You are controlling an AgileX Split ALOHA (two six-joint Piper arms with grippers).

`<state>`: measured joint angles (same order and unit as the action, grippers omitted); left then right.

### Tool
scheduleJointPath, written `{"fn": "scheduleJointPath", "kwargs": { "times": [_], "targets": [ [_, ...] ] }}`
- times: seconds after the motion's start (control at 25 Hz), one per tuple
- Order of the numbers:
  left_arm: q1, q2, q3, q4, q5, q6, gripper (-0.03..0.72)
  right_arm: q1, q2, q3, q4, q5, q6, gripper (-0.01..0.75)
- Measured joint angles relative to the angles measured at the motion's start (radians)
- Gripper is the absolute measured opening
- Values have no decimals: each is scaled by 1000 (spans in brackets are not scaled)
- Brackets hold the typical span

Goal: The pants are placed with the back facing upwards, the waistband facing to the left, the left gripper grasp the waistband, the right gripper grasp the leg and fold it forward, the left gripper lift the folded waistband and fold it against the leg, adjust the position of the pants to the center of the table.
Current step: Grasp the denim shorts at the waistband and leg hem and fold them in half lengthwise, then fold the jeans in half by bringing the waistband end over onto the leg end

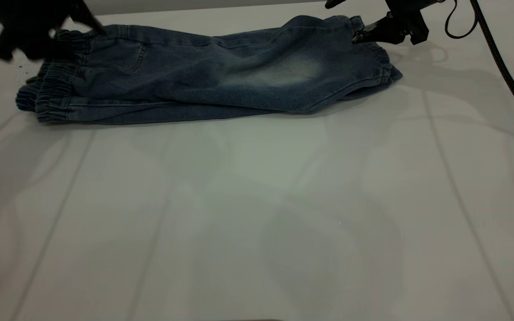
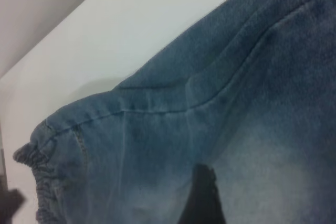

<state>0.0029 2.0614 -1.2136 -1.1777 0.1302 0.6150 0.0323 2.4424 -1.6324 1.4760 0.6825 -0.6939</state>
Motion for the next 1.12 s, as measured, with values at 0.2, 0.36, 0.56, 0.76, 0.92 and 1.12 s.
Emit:
{"fn": "scheduleJointPath", "kwargs": {
  "times": [0.2,0.36,0.56,0.76,0.92,1.12],
  "targets": [
    [23,-98,0,16,114,76,465,0,0,0,-21,23,0,498],
    [101,-118,0,125,276,35,465,0,0,0,-54,51,-1,498],
    [242,-111,0,331,428,-174,465,0,0,0,-85,76,-14,498],
    [309,-74,0,396,487,-226,465,19,0,0,-98,75,-29,498],
    [308,-3,-1,363,494,-219,465,46,0,0,-99,72,-45,498],
    [308,76,-1,332,497,-208,465,50,0,0,-99,72,-53,498]
  ]
}}
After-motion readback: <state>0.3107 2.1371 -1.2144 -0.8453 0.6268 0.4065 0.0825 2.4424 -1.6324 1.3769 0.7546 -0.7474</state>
